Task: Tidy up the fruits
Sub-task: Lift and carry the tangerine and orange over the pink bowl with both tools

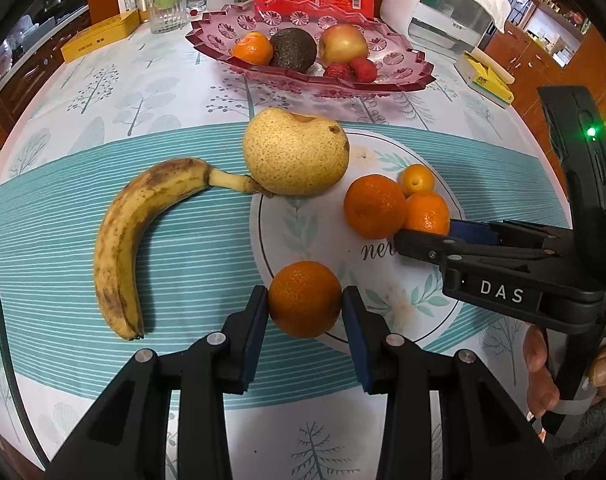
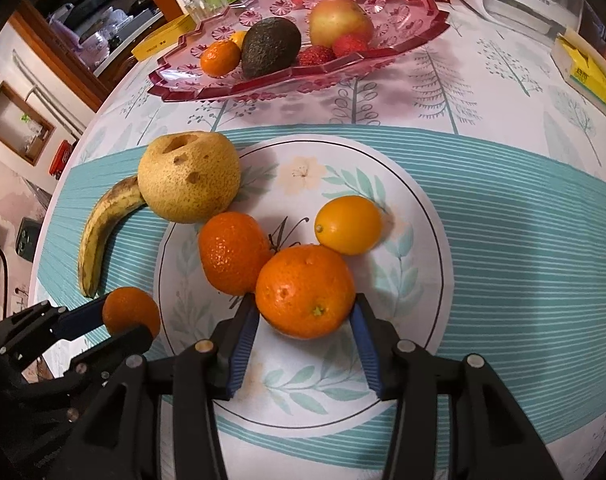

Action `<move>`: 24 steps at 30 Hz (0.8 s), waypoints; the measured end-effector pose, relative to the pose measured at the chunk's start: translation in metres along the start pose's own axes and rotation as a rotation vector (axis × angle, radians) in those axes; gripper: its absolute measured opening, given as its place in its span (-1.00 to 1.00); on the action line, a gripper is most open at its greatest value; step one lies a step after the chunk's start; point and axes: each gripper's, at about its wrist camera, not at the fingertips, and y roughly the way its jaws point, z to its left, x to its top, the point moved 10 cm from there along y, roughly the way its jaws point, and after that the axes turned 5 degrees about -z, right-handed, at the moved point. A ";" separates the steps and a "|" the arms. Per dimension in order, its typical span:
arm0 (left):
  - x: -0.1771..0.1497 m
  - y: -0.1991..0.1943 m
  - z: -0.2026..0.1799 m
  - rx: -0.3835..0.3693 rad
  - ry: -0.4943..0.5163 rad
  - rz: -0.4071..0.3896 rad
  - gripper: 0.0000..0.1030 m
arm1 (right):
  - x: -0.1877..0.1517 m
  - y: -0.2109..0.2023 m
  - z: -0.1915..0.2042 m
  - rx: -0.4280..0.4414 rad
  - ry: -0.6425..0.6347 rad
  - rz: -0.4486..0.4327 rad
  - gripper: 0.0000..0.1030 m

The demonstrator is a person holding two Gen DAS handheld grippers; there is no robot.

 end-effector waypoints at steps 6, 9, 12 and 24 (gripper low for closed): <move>0.001 -0.006 0.004 0.004 -0.004 -0.013 -0.29 | 0.001 0.000 0.003 -0.022 -0.044 -0.026 -0.05; 0.002 -0.010 0.004 0.003 0.000 -0.024 -0.29 | 0.003 -0.006 0.007 -0.019 -0.065 -0.065 -0.07; 0.004 -0.014 0.003 0.002 0.006 -0.034 -0.29 | 0.002 -0.010 0.009 -0.011 -0.069 -0.084 -0.10; 0.019 -0.034 0.003 -0.005 0.027 -0.070 -0.29 | 0.006 -0.044 0.015 0.040 -0.045 -0.135 -0.12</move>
